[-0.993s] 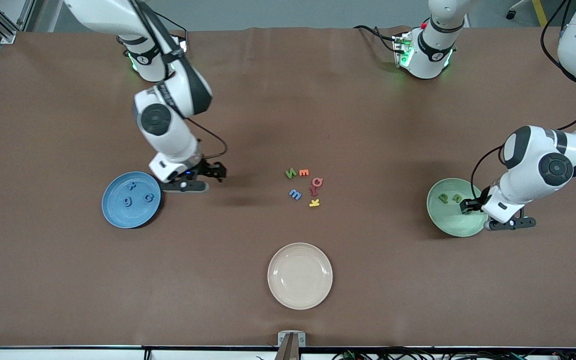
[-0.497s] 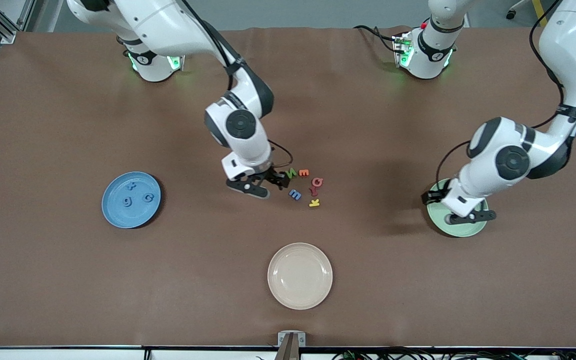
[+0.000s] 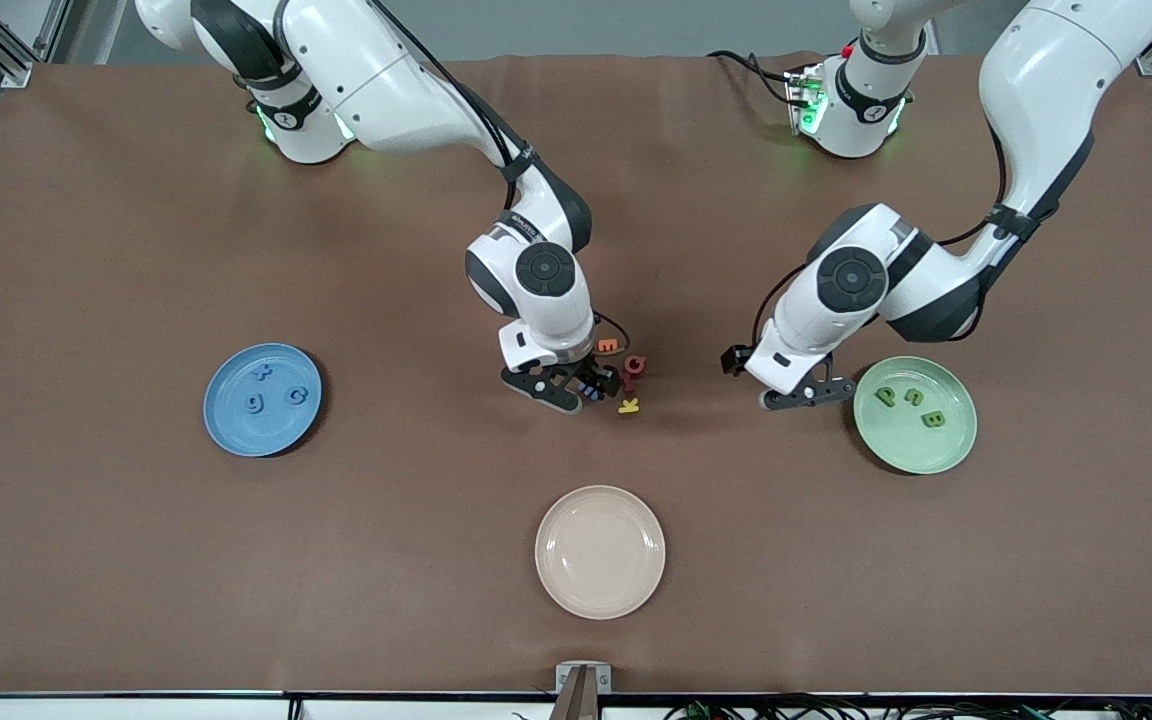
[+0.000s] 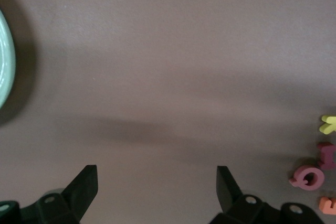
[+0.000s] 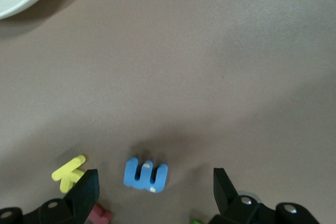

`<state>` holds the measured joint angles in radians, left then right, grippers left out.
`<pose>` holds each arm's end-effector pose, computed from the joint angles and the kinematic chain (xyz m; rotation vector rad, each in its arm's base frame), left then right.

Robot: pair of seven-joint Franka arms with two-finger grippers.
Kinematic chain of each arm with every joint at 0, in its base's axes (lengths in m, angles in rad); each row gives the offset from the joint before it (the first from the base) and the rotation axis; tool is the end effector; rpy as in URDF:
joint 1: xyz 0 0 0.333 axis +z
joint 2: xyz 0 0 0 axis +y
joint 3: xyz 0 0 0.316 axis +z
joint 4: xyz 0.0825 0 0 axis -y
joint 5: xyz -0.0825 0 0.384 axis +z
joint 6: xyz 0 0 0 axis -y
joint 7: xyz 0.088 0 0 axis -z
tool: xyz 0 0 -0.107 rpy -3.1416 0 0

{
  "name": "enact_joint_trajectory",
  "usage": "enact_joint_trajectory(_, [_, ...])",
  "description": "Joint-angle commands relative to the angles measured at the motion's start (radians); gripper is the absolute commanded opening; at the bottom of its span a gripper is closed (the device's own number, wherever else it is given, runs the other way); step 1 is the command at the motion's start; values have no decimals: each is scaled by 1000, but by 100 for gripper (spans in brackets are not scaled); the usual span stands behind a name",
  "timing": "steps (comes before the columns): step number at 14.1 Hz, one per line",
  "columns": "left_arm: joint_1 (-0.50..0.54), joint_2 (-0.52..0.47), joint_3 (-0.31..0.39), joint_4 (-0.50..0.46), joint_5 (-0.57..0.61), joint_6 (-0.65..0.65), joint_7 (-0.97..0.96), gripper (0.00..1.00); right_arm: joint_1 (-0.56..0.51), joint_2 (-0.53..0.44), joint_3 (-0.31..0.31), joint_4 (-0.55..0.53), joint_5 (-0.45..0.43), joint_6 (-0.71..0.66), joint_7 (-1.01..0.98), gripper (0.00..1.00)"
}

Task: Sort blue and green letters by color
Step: 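Move the right gripper to blue E while the left gripper returns to letters, then grasp blue E with the right gripper and lift it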

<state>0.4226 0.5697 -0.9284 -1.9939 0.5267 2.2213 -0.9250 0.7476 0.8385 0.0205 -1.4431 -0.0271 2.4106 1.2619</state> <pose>0.5371 -0.2555 0.2682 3.1314 0.2141 -0.1112 0.5316 0.5091 0.2002 -2.9445 0.7246 -0.1094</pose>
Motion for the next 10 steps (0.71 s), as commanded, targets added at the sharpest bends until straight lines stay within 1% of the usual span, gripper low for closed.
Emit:
enact_joint_trajectory(1, [-1, 6, 0, 4, 12, -9, -17, 99, 12, 45, -13, 58, -25, -21, 28, 85])
enact_joint_trajectory(3, [-4, 6, 0, 6, 12, -8, -25, 99, 13, 56, -13, 73, -34, -22, 28, 81])
enact_joint_trajectory(7, [-8, 9, 0, 6, 9, -8, -29, 100, 32, 59, -13, 73, -33, -25, 30, 78])
enact_joint_trajectory(10, [-8, 15, 0, 7, 9, -6, -93, 100, 39, 63, -13, 73, -33, -28, 62, 76])
